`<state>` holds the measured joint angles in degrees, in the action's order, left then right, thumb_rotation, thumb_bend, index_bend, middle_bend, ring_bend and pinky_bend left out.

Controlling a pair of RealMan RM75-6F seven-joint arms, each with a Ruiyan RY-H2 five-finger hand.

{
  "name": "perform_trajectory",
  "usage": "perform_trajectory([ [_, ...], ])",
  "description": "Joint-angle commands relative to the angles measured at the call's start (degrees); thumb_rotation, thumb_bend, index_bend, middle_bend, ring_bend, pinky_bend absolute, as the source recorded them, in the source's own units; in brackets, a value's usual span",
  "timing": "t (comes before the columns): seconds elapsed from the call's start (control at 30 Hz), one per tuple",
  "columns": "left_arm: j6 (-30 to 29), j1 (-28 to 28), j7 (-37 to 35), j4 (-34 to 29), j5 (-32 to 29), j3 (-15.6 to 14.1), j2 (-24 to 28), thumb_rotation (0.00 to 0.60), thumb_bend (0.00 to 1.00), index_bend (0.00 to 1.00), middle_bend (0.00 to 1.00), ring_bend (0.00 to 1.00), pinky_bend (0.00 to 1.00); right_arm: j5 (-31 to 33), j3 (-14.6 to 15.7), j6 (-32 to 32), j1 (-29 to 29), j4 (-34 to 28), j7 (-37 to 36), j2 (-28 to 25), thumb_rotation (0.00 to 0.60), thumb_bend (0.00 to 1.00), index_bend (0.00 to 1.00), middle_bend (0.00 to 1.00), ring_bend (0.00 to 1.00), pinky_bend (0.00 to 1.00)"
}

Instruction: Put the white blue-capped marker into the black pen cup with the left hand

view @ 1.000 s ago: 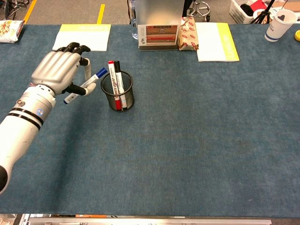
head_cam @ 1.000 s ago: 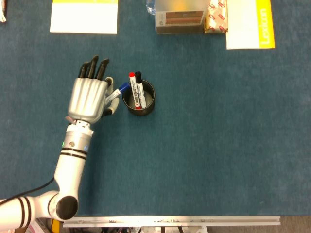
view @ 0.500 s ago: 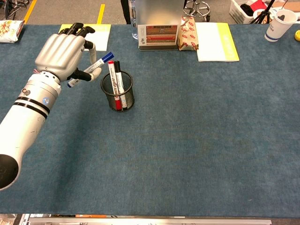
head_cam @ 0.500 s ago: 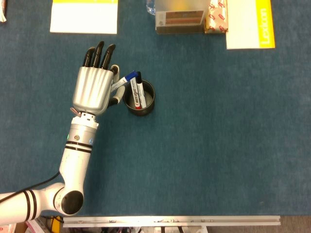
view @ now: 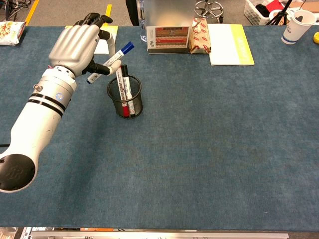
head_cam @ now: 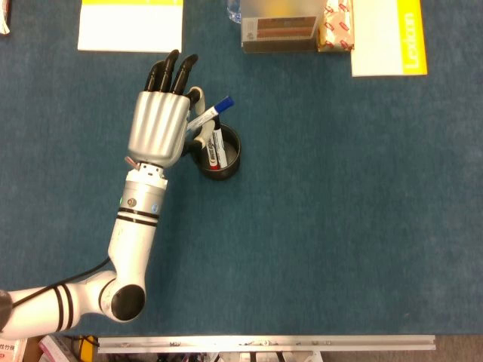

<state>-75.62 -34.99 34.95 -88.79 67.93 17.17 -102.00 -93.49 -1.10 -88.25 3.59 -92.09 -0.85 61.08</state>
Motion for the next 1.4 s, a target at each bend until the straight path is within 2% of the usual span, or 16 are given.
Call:
perform_trajectory([
  [0.03,0.01,-1.07,-3.52,1.9,0.57,1.56,-1.52,0.524,0.35,0.59,0.13,0.02,0.13,0.07,-0.02,0.09,0.04,0.02,0.01,0.0,0.6,0.0,0.3,0.25,0.22,0.38],
  [0.33,-0.57,-1.37,-10.94,1.92,0.15,3.58,-3.06,0.529,0.35,0.59,0.13,0.02,0.13,0.03,0.09,0.37,0.13,0.03,0.29,0.15,0.6,0.0,0.3,0.25,0.22,0.38],
  [0.7,-0.02,-0.89,-18.34,-0.19,-3.87,5.74,-4.85,0.529,0.35,0.59,0.13,0.02,0.13,0.17,0.08,0.53,0.21,0.09,0.24,0.16,0.6,0.0,0.3,0.25,0.22,0.38],
  [1.03,-2.33,-1.23,-28.13,5.69,-0.38,5.38,-10.46,0.532,0.35,0.6,0.13,0.02,0.13,0.19,0.24,0.94,0.32,-0.03,0.46,0.19,0.6,0.0,0.3,0.25,0.22,0.38],
  [1.23,-3.65,-0.89,-31.25,8.78,1.23,4.88,-12.38,0.533,0.35,0.6,0.13,0.02,0.13,0.19,0.19,0.71,0.26,-0.06,0.16,0.01,0.6,0.0,0.3,0.25,0.22,0.38],
  [1.4,-3.24,-0.32,-32.22,8.39,0.32,5.17,-12.58,0.537,0.35,0.6,0.13,0.02,0.13,0.23,0.21,0.89,0.33,-0.03,0.25,0.07,0.6,0.0,0.3,0.25,0.22,0.38],
])
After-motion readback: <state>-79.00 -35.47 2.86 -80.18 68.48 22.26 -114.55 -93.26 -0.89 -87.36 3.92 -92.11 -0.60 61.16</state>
